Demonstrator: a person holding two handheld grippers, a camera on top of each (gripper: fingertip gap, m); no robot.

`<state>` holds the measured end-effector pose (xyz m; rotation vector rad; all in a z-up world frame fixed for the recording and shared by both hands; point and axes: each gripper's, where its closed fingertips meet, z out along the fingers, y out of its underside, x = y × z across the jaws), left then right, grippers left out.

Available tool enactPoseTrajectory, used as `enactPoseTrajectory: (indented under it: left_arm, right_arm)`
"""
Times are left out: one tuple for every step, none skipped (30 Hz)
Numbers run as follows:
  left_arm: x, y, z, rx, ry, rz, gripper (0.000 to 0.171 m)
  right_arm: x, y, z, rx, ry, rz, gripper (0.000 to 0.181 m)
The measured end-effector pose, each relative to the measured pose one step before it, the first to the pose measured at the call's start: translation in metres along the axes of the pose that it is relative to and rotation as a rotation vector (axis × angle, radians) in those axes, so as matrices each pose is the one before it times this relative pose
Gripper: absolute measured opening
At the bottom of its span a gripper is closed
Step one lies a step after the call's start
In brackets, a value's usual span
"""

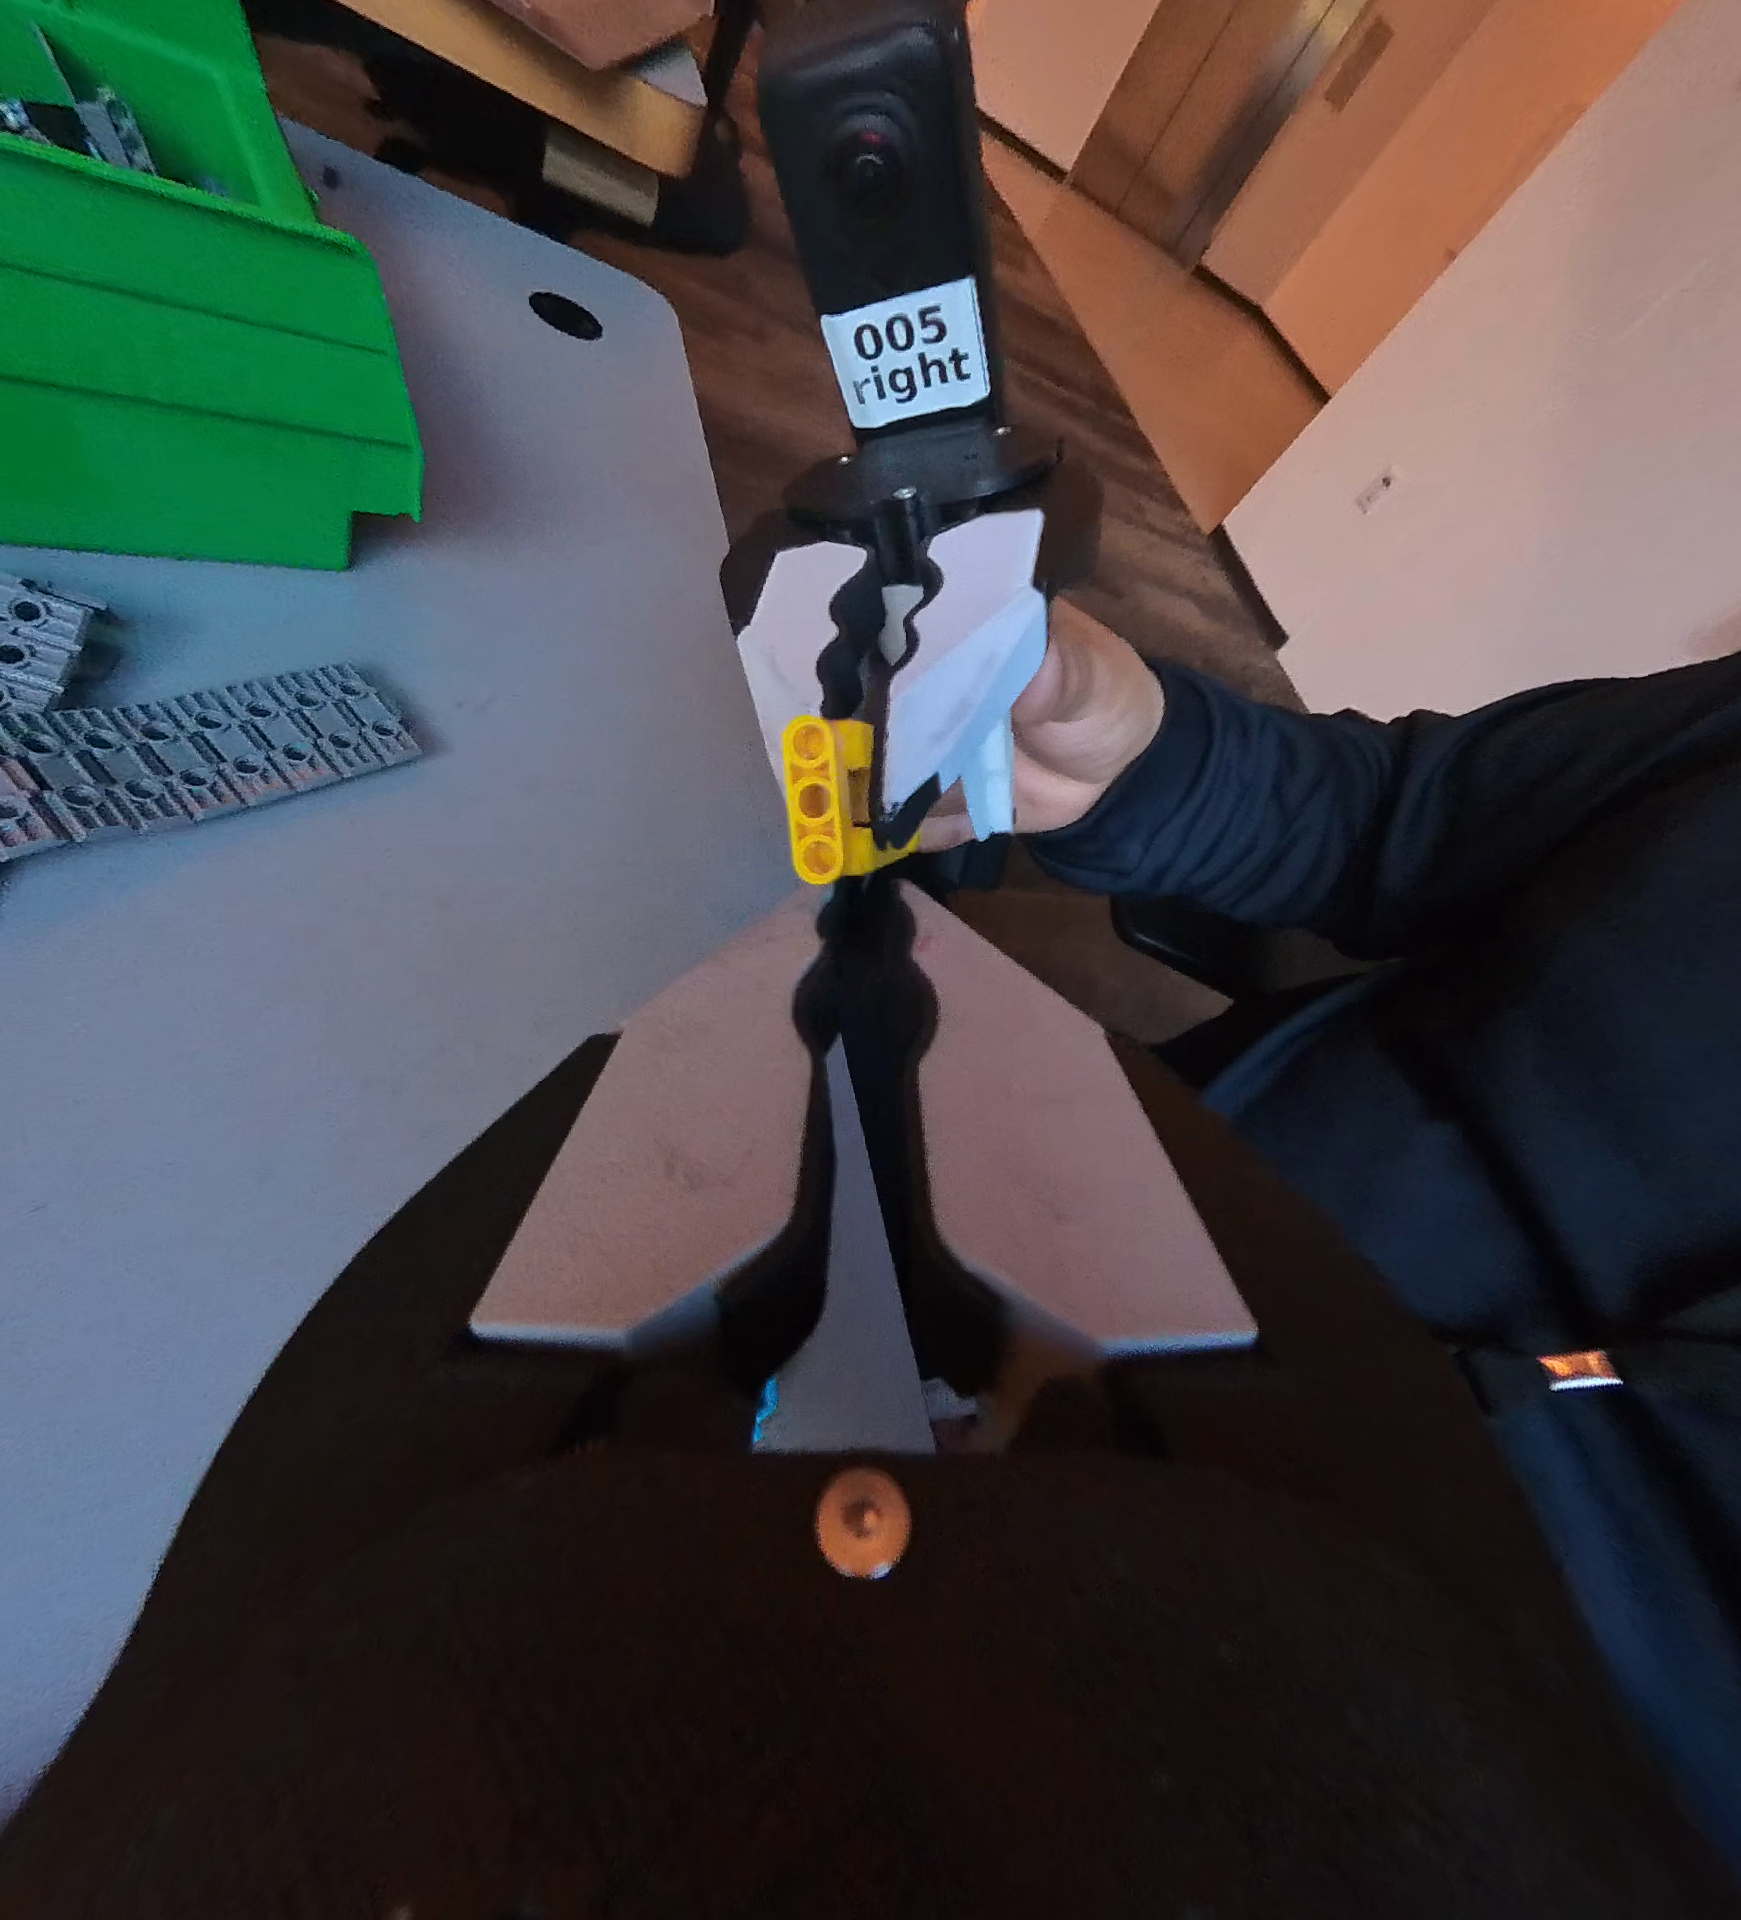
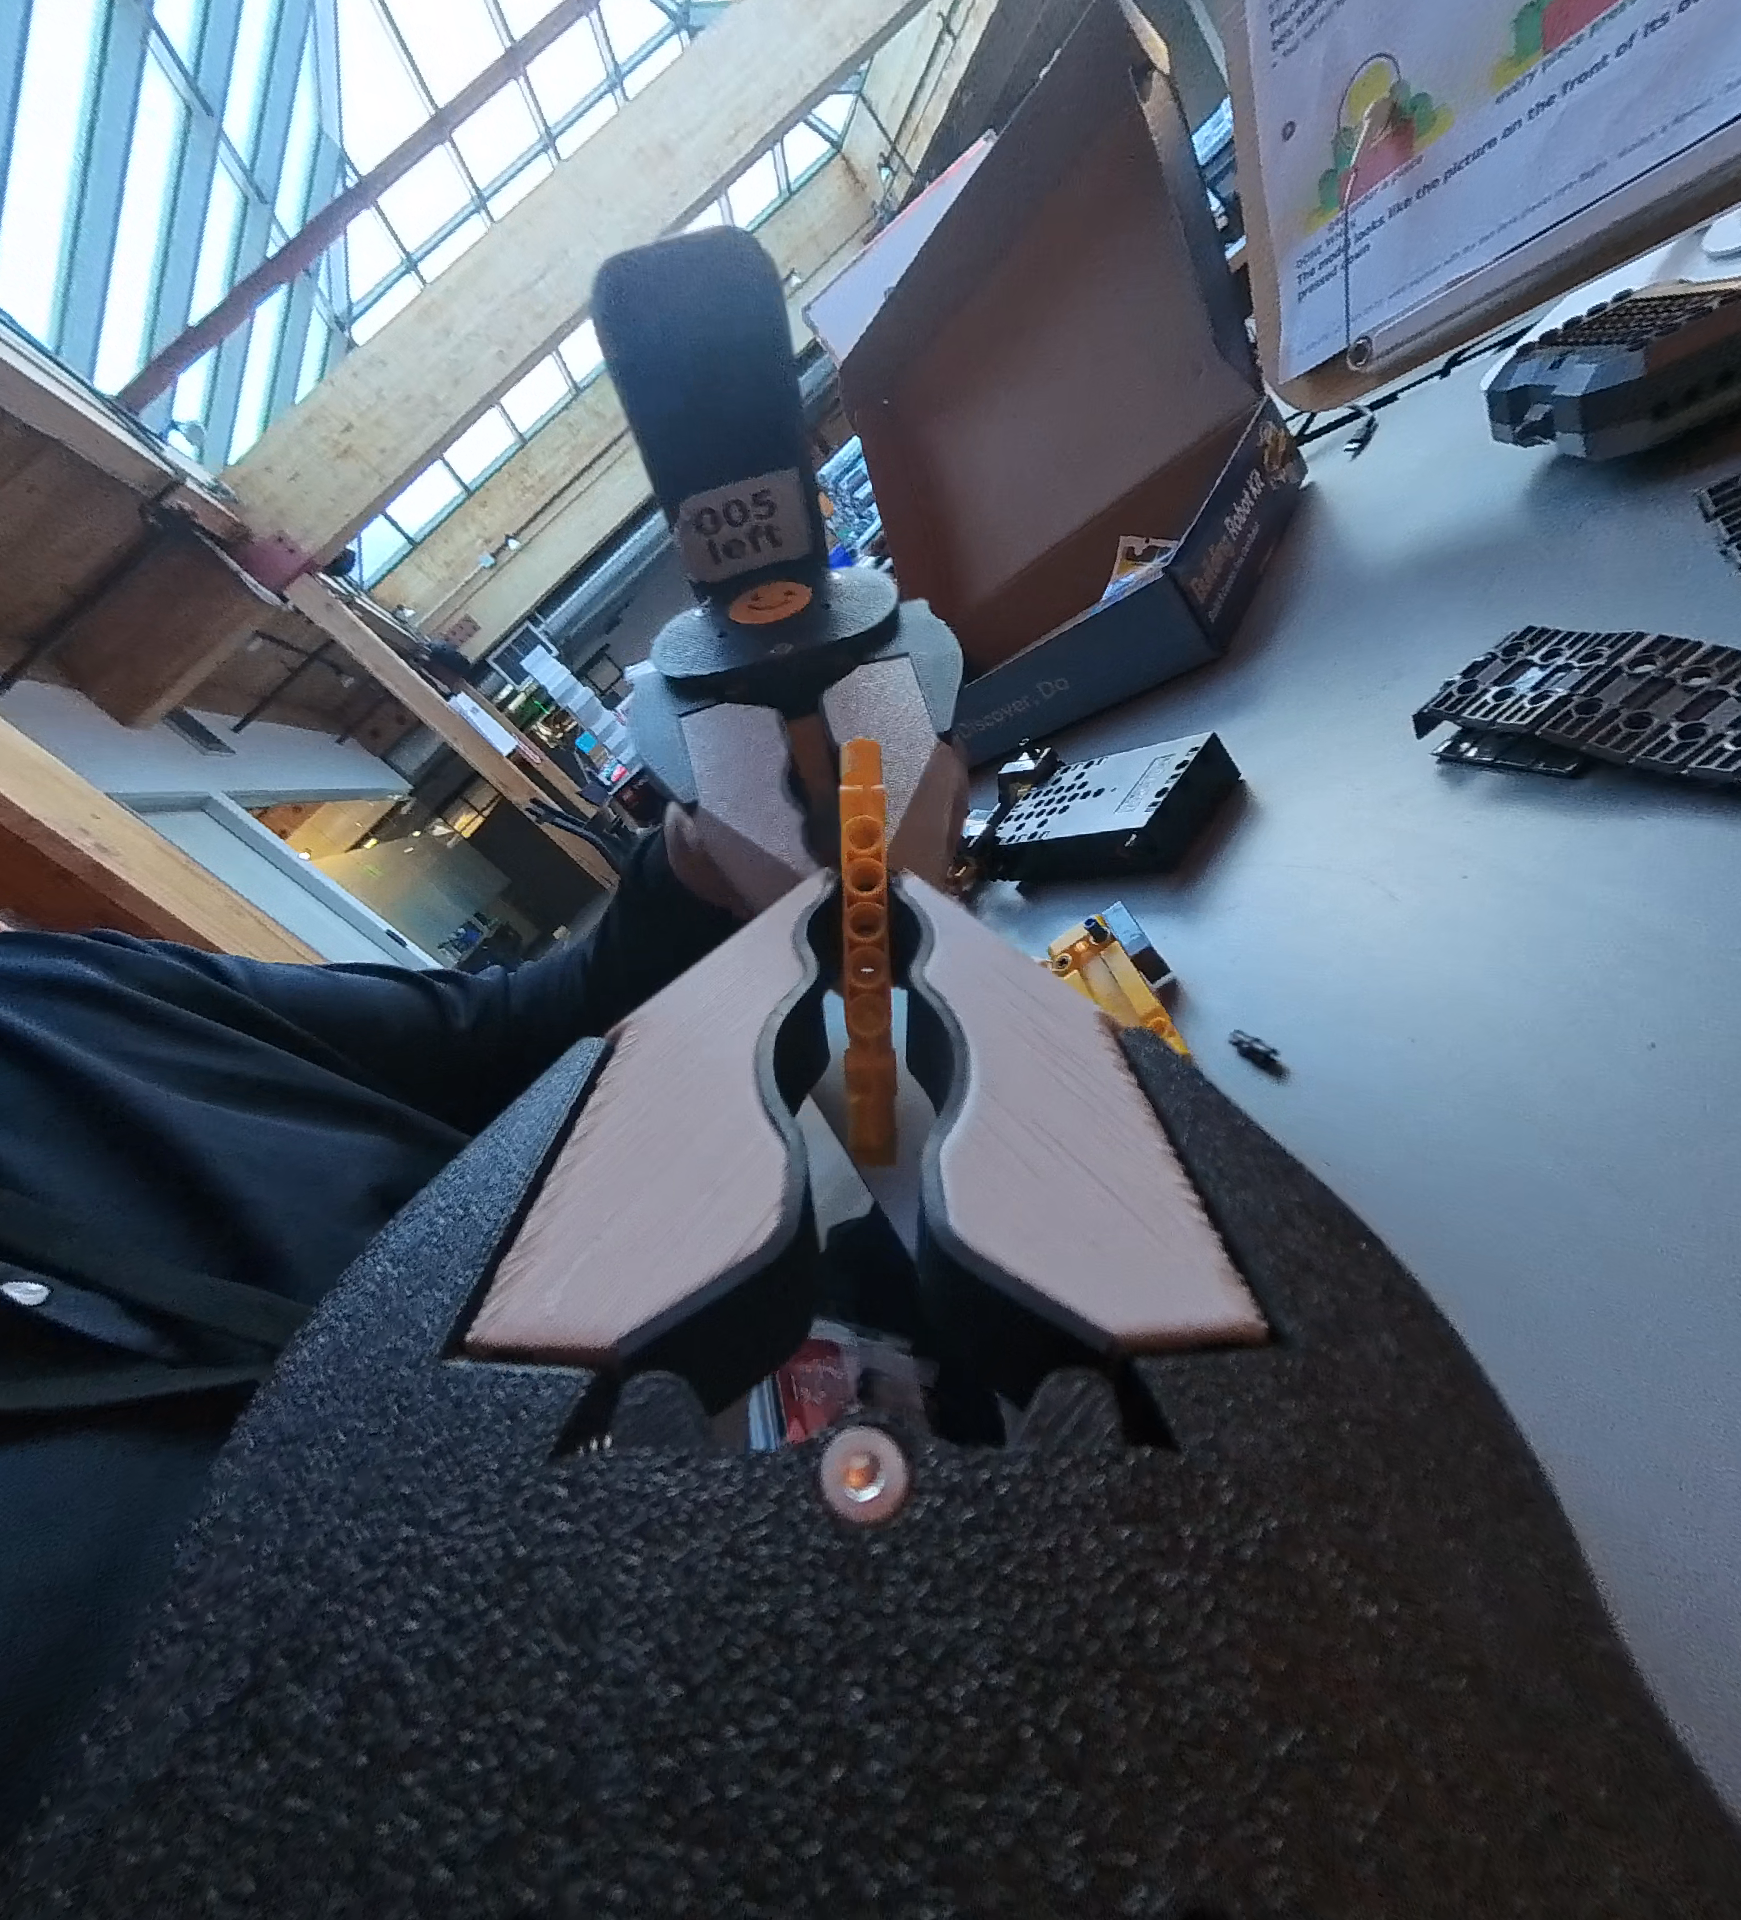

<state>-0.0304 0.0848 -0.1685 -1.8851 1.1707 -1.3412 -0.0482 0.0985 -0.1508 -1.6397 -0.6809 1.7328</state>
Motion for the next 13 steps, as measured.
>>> enactPoseTrajectory:
  left_arm:
    - [-0.00067, 0.00011, -0.00025, 0.00809, -0.0021, 0.003, 0.002]
    - [-0.00179, 0.00053, -0.00054, 0.0045, -0.0132, 0.0071, 0.002]
    - [-0.0016, 0.00018, 0.00003, 0.00863, -0.0159, -0.0014, 0.002]
    - [-0.00153, -0.00066, 0.00025, 0.01307, -0.018, -0.0166, 0.001]
    - [-0.00104, -0.00161, 0.00014, 0.02088, -0.0192, 0.0, 0.001]
    - [0.00026, -0.00344, -0.00089, 0.03245, -0.0141, 0.0065, 0.001]
    - [0.00326, -0.00582, -0.00177, 0.04938, -0.0011, -0.001, 0.001]
    - [0.00129, -0.00385, -0.00152, 0.04051, -0.0221, 0.015, 0.002]
    - [-0.00034, -0.00233, -0.00195, 0.03248, -0.0336, 0.0198, 0.001]
    - [-0.00018, -0.00212, -0.00251, 0.03342, -0.0196, -0.0017, 0.002]
    - [-0.00059, -0.00146, -0.00259, 0.03429, -0.0119, -0.0063, 0.002]
    - [-0.00024, -0.00094, -0.0029, 0.03014, -0.0098, -0.012, 0.002]
    - [-0.00137, 0.00149, -0.00384, 0.01091, -0.0229, -0.0069, 0.002]
  right_arm:
    - [0.00006, 0.00019, 0.00057, 0.0017, -0.0015, 0.0009, 0.002]
    - [0.00082, 0.00029, 0.00027, 0.0, 0.005, -0.006, 0.002]
    - [0.00115, 0.0001, -0.00001, 0.0002, 0.0119, -0.0171, 0.002]
    - [0.001, -0.00072, -0.00023, 0.0055, 0.0215, -0.0324, 0.002]
    - [0.00068, -0.00189, -0.00022, 0.0137, 0.025, -0.0331, 0.002]
    - [-0.0009, -0.00341, -0.00033, 0.0253, 0.0104, -0.0136, 0.001]
    - [-0.003, -0.00489, -0.00043, 0.0376, -0.0124, 0.0091, 0.001]
    - [-0.00262, -0.00449, 0.00014, 0.0373, -0.0148, 0.0177, 0.001]
    - [-0.00118, -0.00282, 0.00134, 0.0276, -0.0038, 0.0116, 0.0]
    - [-0.00102, -0.00185, 0.0022, 0.0189, -0.0007, 0.0025, 0.0]
    - [-0.0008, -0.00108, 0.0027, 0.0123, 0.0029, -0.0024, 0.001]
    - [-0.00066, -0.00103, 0.00301, 0.0125, 0.0026, 0.0, 0.0]
    - [-0.00038, -0.0008, 0.0016, 0.0082, 0.0001, 0.0018, 0.0]
